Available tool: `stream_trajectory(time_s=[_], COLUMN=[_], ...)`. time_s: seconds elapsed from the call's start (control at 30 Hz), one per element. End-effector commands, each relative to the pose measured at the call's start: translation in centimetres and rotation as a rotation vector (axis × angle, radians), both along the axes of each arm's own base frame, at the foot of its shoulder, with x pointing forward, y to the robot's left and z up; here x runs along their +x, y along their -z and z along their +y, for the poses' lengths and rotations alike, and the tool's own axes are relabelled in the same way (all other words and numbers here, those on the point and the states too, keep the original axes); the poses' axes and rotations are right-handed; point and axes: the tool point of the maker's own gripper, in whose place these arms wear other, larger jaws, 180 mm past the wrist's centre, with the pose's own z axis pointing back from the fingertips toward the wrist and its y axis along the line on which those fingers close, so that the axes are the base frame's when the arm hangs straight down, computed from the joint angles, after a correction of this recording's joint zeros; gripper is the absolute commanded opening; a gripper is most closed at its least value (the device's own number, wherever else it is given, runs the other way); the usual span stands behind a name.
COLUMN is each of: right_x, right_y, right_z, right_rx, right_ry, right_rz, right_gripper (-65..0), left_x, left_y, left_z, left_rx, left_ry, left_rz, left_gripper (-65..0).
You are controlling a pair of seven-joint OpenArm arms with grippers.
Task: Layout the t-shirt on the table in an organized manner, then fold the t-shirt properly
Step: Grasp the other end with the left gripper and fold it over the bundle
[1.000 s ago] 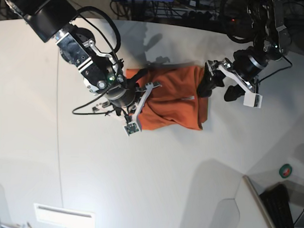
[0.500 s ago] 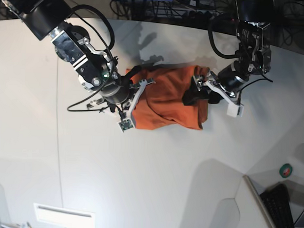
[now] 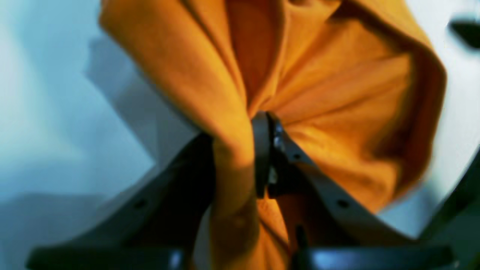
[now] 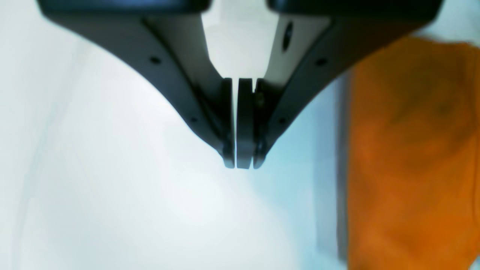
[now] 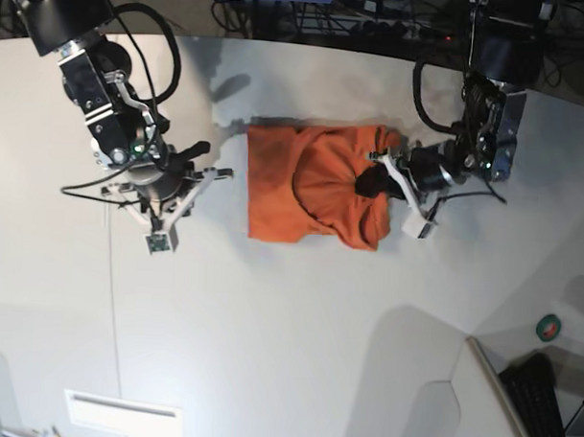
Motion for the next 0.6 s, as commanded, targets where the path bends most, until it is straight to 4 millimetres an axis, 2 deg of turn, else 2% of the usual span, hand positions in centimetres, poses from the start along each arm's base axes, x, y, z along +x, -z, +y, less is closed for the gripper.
stream_trajectory(time_s=[0.0, 0.17, 0.27, 0.4, 0.57], right_x=[0.8, 0.0, -0.7, -2.0, -2.7], right_y=[-1.1, -0.7, -0.3, 0.5, 1.0], right_z=[-0.8, -4.2, -5.5, -6.5, -8.0], right_rx=[-0.009, -0.032, -0.037, -0.042, -0.050], right_ry=[0.002, 0.077, 0.117, 0.145, 0.187], right_rz=[-0.044, -0.030, -0.015, 0.013, 0.030], right_gripper=[-65.0, -65.0, -65.0, -65.0, -65.0], left_x=[-0.7, -1.0, -0.8, -1.4, -1.0], left_y=[0.9, 2.0, 2.1, 1.9, 1.2], left_z=[0.1, 0.2, -0.9, -4.8, -10.1], left_rx=[0.098, 0.400, 0.516, 0.532, 0.527], left_ry=[0.090, 0.481, 0.708, 0.995, 1.147], left_rz=[0.037, 0.022, -0.010, -0.096, -0.213], left_gripper=[-65.0, -65.0, -65.0, -65.0, -65.0])
